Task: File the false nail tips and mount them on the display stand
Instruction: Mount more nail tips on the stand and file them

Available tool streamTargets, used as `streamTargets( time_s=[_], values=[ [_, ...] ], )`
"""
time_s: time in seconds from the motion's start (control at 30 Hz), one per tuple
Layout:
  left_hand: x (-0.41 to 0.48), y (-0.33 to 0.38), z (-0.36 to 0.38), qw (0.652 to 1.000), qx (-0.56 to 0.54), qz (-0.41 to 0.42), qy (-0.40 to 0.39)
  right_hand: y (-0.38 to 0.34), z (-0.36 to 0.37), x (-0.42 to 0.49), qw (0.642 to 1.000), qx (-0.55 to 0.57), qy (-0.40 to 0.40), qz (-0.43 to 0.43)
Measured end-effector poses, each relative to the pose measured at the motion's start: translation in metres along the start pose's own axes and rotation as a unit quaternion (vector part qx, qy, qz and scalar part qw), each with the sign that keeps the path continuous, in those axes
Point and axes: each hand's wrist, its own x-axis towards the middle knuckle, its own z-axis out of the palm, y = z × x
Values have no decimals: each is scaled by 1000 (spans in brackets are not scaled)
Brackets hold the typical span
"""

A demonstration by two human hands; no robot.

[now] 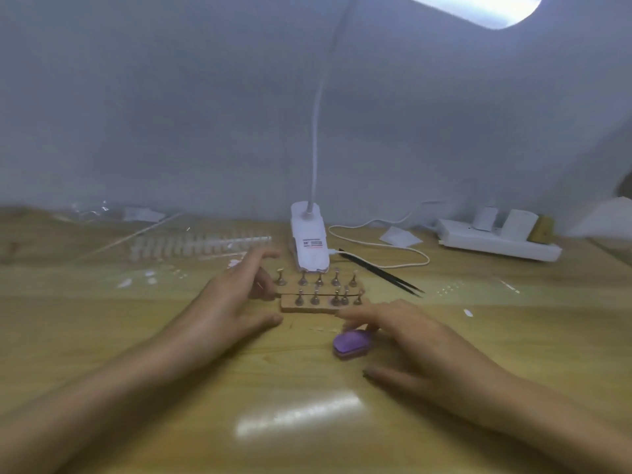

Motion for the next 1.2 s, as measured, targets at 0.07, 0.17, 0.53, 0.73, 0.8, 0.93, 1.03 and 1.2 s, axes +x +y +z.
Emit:
streamTargets(
  time_s=[0.07,0.17,0.53,0.73,0.8,0.93,1.03,1.2],
  values=[
    [0,-1,2,1000,-3,10,9,-5,8,5,999,5,31,-10],
    [0,2,6,1000,5,18,16,-7,2,3,997,23,71,0],
    [4,21,14,997,40,55,31,38,-34,-37,987,-46,82,132],
    [0,19,7,998,23,55,9,30,-26,-24,988,-77,106,84],
    [-5,17,0,998,22,51,4,19,-19,-14,991,-93,85,45],
    [-23,9,-19,999,29,28,-8,7,-3,5,995,-77,50,45],
    [-40,2,-33,999,45,17,-10,6,2,18,996,-52,48,53],
    [-72,1,-46,997,57,52,-28,9,-2,29,997,-3,10,79]
  ],
)
